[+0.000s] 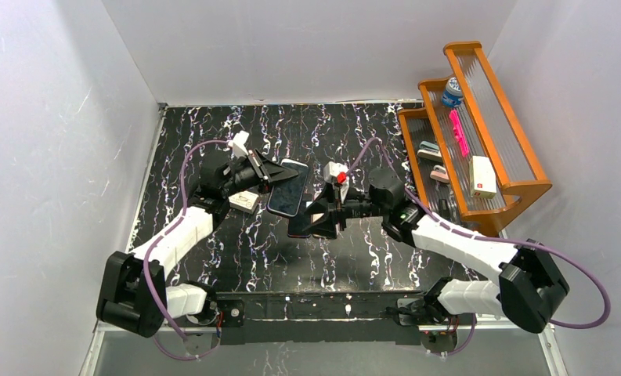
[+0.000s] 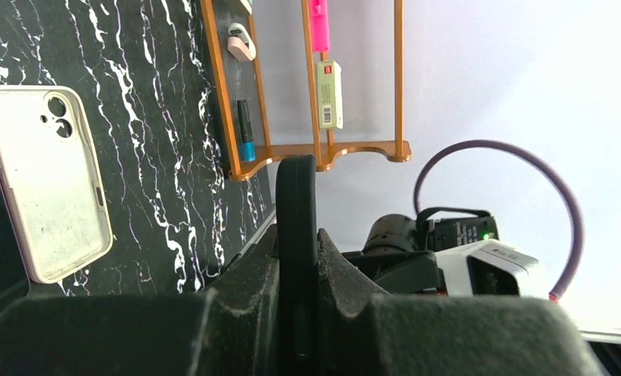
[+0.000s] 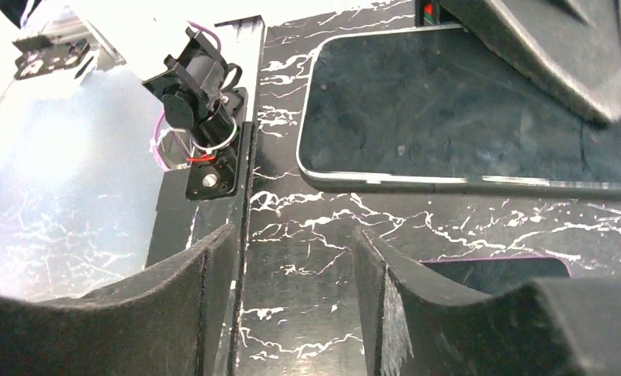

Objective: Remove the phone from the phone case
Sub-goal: Remove the phone case from the phone.

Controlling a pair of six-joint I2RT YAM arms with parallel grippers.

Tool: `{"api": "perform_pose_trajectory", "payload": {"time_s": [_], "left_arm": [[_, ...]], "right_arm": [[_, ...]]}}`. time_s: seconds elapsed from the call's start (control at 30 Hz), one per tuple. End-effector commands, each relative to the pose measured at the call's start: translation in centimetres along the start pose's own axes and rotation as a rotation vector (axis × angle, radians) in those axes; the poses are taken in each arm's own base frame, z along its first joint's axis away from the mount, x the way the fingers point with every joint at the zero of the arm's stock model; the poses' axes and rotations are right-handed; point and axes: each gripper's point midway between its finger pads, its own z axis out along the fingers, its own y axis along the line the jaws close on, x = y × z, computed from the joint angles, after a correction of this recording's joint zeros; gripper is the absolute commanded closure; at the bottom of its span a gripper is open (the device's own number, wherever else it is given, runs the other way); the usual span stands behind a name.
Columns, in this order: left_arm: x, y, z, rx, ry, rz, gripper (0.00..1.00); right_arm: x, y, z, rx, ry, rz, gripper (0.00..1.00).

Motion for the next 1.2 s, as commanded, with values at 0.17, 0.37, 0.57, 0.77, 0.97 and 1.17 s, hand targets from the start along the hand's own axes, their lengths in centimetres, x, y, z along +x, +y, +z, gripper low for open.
{"api": "perform_pose_trajectory", "payload": {"time_s": [0.17,0.37,0.57,0.77,0.97,1.17], "left_arm": [[-1.9,-2.8,-1.5,0.093,-0.182,0.031,1.0],[-2.0,-3.4,-2.0,0.142,-0.213,-0.028,1.0],[-1.6,-5.1,-2.7,0.185,-0.205,-0.046,1.0],[-1.2,-5.9,-3.1,0.205,-0.192,-0.056,1.0],[-1.1,-6.2,-3.3,0.213,-0.191,-0.05,1.0],[-1.0,-6.4,-3.4,0.217,-0.19,-0.048,1.0]], "right_arm": [[-4.7,0.5,-0.7,0.138,-0.278,0.376,0.25],[-4.3,0.5,-0.3,0.172,-0.311,0.489,0.24],[-4.7,-0.1,0.5,0.158,-0.308,0.433,0.35],[-5.4,-0.7,0.8,0.163,-0.33,0.406,0.47],[-6.5,0.4,1.0,0.096,-0.345,0.391,0.48],[-7.1,0.3,1.1,0.085,-0.369,0.389,0.48]]}}
